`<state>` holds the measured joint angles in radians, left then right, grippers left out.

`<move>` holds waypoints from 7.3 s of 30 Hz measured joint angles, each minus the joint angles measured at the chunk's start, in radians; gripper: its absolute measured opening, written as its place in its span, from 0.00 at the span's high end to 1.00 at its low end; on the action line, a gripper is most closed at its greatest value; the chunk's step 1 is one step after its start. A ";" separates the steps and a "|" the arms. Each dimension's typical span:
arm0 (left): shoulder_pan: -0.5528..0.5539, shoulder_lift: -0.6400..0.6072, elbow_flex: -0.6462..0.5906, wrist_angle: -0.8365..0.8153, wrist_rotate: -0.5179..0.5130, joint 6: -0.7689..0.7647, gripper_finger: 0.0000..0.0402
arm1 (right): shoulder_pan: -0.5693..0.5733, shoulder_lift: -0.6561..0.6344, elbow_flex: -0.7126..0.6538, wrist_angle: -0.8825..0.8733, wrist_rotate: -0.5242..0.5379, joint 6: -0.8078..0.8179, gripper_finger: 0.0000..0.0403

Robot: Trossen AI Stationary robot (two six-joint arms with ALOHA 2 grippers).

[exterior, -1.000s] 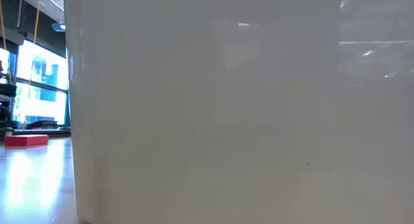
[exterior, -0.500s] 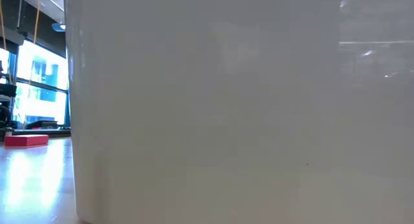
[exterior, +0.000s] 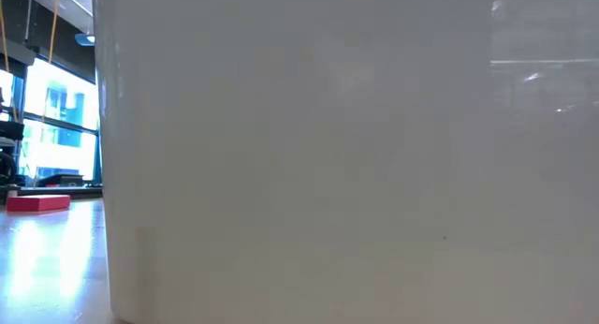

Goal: Sort & place blocks by color
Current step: Put the green block into the white bin, then put the orange block into the gray bin

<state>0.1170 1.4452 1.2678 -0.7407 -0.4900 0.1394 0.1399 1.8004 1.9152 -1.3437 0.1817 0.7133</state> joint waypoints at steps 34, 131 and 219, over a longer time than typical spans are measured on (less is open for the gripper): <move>-0.320 -0.001 0.000 -0.154 0.063 -0.610 0.53 | 0.358 0.199 0.000 0.176 -0.011 -0.095 0.91; 0.091 0.000 0.000 -0.197 0.059 -0.274 0.53 | 0.044 0.319 0.001 -0.229 0.330 -0.217 0.66; 0.251 0.000 0.000 -0.064 0.094 -0.169 0.53 | -0.114 -0.408 -1.096 0.192 -0.165 -0.067 0.38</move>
<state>0.3679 1.4456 1.2678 -0.8044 -0.3957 -0.0294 0.0257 1.3923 0.8192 -1.1521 0.0170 0.6464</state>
